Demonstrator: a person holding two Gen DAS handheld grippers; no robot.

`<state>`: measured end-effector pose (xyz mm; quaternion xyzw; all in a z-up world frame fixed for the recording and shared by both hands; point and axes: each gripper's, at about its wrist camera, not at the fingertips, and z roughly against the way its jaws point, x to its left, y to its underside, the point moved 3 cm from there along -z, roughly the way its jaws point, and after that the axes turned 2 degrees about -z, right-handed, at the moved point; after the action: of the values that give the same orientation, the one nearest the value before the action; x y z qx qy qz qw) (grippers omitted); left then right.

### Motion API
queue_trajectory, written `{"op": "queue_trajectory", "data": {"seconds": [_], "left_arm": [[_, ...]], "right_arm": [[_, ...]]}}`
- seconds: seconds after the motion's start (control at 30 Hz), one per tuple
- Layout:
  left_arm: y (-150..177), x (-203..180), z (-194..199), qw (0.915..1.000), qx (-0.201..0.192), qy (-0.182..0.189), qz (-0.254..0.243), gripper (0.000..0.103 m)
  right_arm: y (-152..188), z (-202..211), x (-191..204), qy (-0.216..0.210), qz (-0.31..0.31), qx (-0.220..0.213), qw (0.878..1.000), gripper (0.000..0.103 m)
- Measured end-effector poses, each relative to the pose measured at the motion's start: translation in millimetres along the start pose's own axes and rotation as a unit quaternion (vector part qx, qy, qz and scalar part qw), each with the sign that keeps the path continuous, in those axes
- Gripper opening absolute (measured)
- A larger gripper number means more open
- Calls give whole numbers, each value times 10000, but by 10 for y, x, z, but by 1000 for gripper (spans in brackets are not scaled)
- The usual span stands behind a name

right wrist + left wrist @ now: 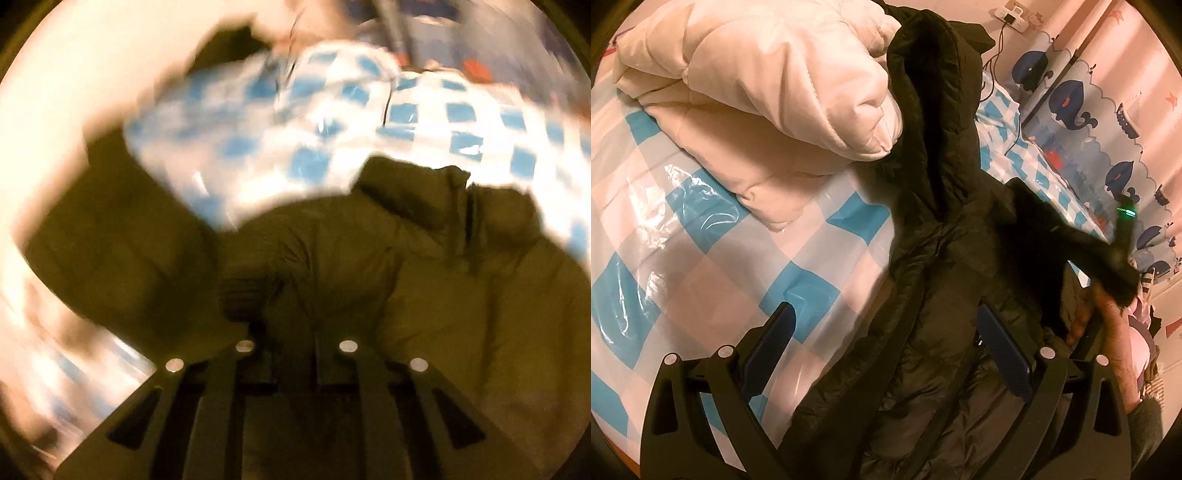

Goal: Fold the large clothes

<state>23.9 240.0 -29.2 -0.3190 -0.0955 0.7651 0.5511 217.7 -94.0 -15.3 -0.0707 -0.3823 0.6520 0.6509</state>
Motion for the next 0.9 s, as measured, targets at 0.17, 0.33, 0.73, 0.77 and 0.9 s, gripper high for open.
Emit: {"op": "queue_trajectory", "data": {"seconds": [0.17, 0.33, 0.73, 0.77, 0.9], "left_arm": [[15, 0, -20, 10000, 47, 50, 32, 95], [5, 16, -37, 9999, 63, 61, 66, 95], [6, -4, -62, 9999, 76, 107, 94, 95], [7, -17, -63, 9999, 60, 86, 73, 95], [14, -72, -106, 10000, 47, 18, 11, 95]], "right_arm": [[129, -28, 272, -342, 166, -234, 9990, 16], [469, -631, 393, 689, 739, 929, 9905, 63], [138, 416, 68, 905, 524, -622, 9926, 82], [150, 397, -87, 1109, 355, -593, 9914, 82], [468, -179, -724, 1644, -400, 1007, 9804, 83]]}}
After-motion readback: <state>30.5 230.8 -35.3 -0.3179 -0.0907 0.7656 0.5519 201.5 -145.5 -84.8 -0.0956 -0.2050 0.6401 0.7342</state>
